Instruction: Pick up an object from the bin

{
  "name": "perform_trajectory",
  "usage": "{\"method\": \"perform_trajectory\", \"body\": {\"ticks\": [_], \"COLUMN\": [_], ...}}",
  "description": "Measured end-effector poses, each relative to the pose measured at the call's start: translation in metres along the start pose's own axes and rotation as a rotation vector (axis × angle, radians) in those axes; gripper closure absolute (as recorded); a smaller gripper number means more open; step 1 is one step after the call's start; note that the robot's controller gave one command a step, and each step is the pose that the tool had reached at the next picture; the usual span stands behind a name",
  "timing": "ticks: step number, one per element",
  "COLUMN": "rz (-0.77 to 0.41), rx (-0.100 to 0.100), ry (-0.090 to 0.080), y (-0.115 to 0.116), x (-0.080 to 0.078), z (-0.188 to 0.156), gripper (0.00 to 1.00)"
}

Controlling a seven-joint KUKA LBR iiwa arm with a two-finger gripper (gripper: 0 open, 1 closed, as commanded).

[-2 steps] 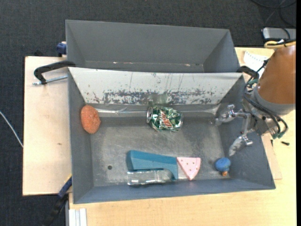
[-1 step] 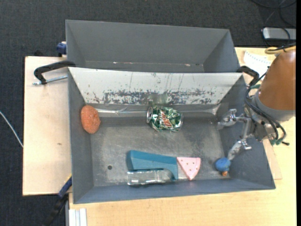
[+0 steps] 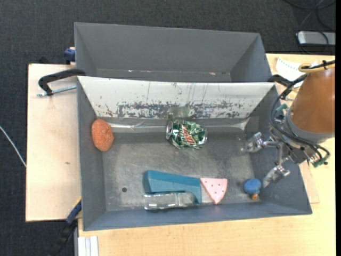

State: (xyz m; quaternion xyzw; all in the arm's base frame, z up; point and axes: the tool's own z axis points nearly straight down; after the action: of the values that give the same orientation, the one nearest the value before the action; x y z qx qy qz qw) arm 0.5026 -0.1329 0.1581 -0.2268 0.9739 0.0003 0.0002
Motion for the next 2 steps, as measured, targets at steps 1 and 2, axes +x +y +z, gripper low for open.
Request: {"method": "perform_trajectory", "body": {"ticks": [1,2], "rz": [-0.151,0.051], "rx": [0.0,0.002], "ry": [-0.001,-0.004], "y": [-0.006,-0.011], "x": [0.007,0.009], "z": [0.029,0.086], "gripper": [0.0,1.0]}}
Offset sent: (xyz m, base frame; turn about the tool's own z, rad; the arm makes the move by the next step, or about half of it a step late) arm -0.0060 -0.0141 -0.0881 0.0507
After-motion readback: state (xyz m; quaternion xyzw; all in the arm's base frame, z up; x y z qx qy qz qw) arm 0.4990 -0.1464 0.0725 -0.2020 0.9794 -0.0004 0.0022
